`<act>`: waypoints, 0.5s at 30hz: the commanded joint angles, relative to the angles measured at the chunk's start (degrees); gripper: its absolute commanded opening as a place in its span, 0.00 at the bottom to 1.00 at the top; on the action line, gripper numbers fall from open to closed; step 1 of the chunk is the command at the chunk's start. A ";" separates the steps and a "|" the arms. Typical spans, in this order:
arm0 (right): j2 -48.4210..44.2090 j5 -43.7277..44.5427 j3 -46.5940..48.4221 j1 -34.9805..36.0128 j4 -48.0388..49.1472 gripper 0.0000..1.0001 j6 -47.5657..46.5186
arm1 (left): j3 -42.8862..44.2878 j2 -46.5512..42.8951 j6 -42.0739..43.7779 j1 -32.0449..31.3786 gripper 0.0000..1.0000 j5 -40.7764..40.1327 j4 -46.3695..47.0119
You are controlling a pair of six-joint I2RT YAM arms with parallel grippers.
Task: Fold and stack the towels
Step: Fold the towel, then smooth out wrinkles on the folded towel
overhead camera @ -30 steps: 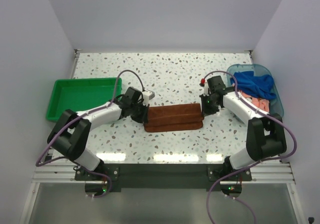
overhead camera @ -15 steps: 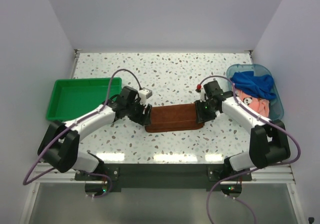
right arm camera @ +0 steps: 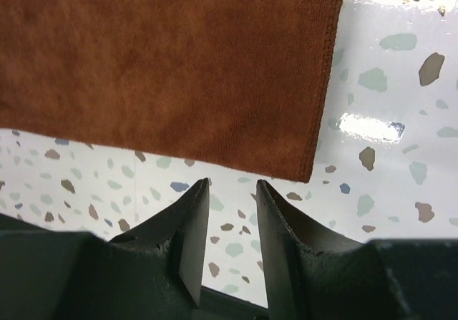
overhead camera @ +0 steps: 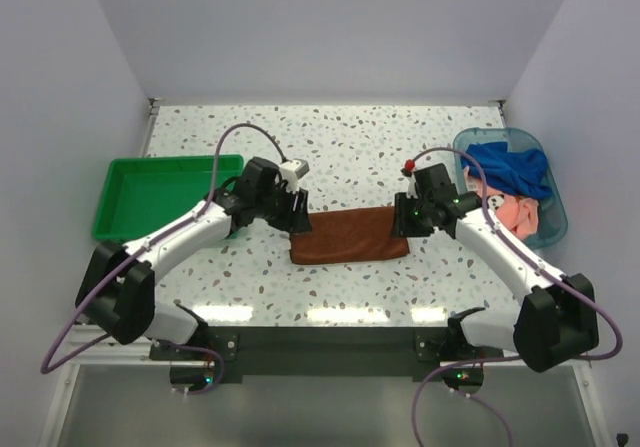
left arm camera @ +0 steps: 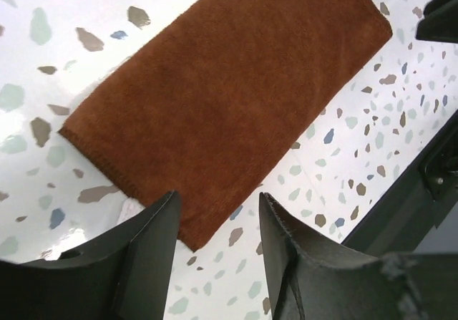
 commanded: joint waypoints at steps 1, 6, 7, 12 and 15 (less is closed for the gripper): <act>2.25 2.54 -2.30 -0.17 7.02 0.37 5.11 | 1.79 3.96 -2.72 -2.52 0.52 2.93 2.41; 3.75 6.05 -8.09 -0.34 12.39 0.35 9.07 | -0.32 9.32 -2.71 -3.41 0.40 1.88 1.71; 3.93 6.23 -8.81 -0.52 13.44 0.34 9.50 | -0.93 9.60 -2.89 -3.41 0.38 1.09 1.79; 5.33 6.76 -13.90 -1.48 16.09 0.33 11.09 | -5.06 11.35 -3.59 -3.50 0.19 -5.14 1.71; 5.16 7.64 -15.58 -2.36 16.09 0.33 11.35 | -6.99 11.01 -5.08 -3.41 0.13 -8.58 1.79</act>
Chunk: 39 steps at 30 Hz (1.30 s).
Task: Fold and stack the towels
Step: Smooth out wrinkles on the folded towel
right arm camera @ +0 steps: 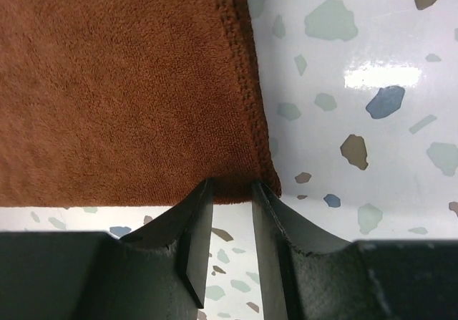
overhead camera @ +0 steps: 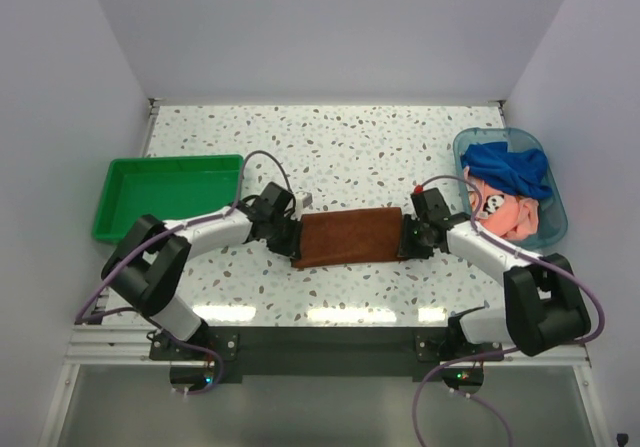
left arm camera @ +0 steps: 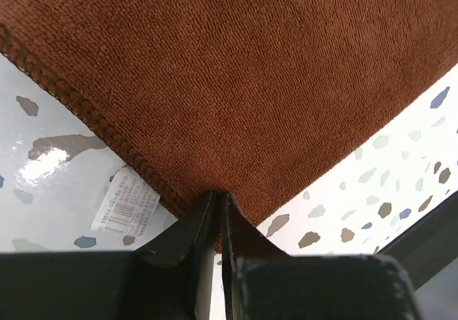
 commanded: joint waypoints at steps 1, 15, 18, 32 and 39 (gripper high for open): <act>-0.46 2.50 -1.55 -1.10 2.43 0.32 1.65 | -1.82 -0.49 -2.09 0.09 0.12 -4.76 1.03; -0.91 1.10 11.71 -1.45 -0.05 0.33 -4.85 | 2.83 -9.55 -4.47 0.00 0.55 -10.12 0.68; 3.66 -0.13 15.04 -1.89 2.59 0.29 -5.56 | 6.08 -7.10 -4.47 0.61 0.54 -9.95 2.60; 25.90 -2.60 20.32 -5.05 14.82 0.25 -4.58 | 6.09 11.01 -5.61 9.58 0.41 -3.71 17.63; 33.81 0.48 28.76 -7.69 12.19 0.25 -6.52 | 8.98 13.48 -9.47 9.67 0.42 -1.43 20.45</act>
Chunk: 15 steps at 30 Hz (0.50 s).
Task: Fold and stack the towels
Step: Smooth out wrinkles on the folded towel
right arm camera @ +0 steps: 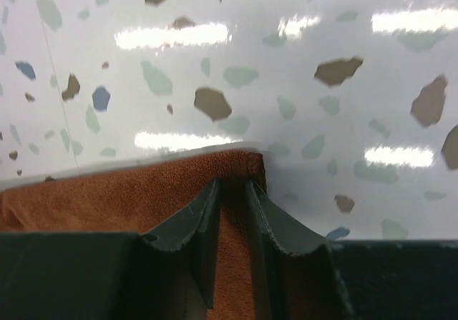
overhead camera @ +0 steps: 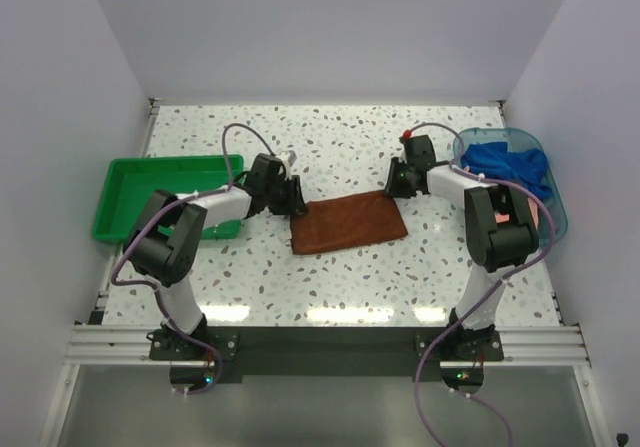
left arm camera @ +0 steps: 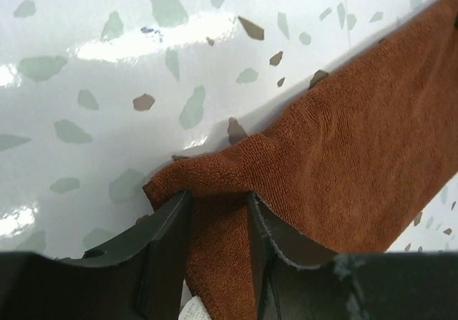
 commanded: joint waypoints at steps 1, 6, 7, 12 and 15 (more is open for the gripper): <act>5.33 4.00 3.50 -2.20 -1.67 0.25 -2.82 | 2.62 2.44 -2.92 0.21 0.44 1.90 2.66; 3.15 4.09 10.71 -1.85 -6.93 0.34 -6.43 | 4.74 -3.26 -3.28 0.91 0.56 -0.47 -0.22; 2.36 3.92 11.42 -1.07 -7.91 0.35 -7.40 | 5.00 -4.49 -3.10 1.26 0.65 -1.51 -1.63; -4.58 5.58 11.34 5.69 -14.32 0.54 -10.39 | 5.71 -12.22 -0.73 5.21 0.87 -3.28 -5.33; -7.75 9.44 10.63 12.72 -16.88 0.64 -10.66 | 5.27 -16.27 2.43 7.67 0.92 -5.65 -8.67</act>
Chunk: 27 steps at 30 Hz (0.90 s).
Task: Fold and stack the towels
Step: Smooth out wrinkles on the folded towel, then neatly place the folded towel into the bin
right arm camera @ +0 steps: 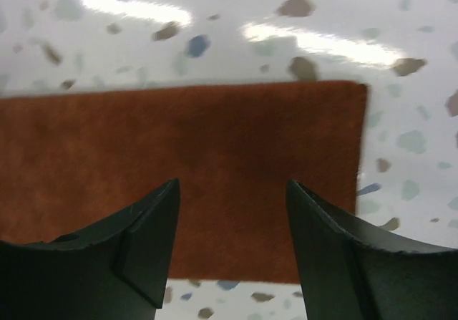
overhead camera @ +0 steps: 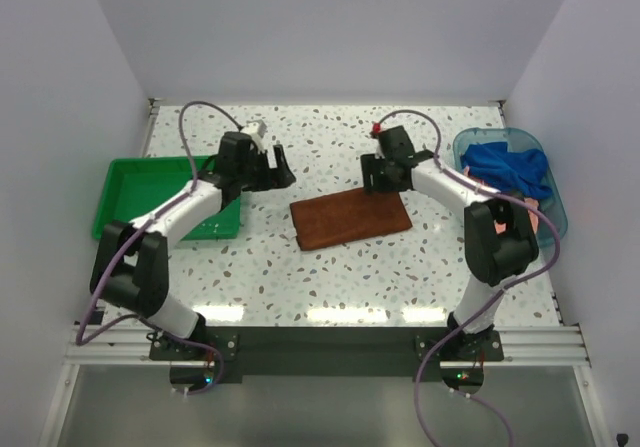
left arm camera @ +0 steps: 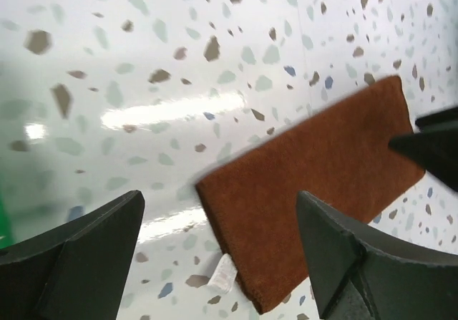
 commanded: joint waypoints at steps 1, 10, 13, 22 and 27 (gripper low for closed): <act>-6.66 4.46 1.01 10.38 -5.39 0.65 -2.46 | 1.56 -6.93 4.12 2.76 0.92 -5.19 -4.19; -1.05 10.53 7.41 30.96 -9.87 0.66 0.17 | -5.04 -12.66 7.82 4.69 0.90 -13.64 -5.96; 2.98 10.80 10.23 34.40 -9.35 0.62 0.53 | -5.57 -12.67 7.99 4.70 0.89 -14.34 -5.61; 10.91 11.77 15.78 37.14 -8.82 0.50 -0.26 | -5.65 -12.05 8.43 5.05 0.88 -15.58 -5.87; 13.98 10.72 15.60 37.40 -7.41 0.39 -0.70 | -5.39 -11.62 8.43 5.40 0.88 -15.32 -6.14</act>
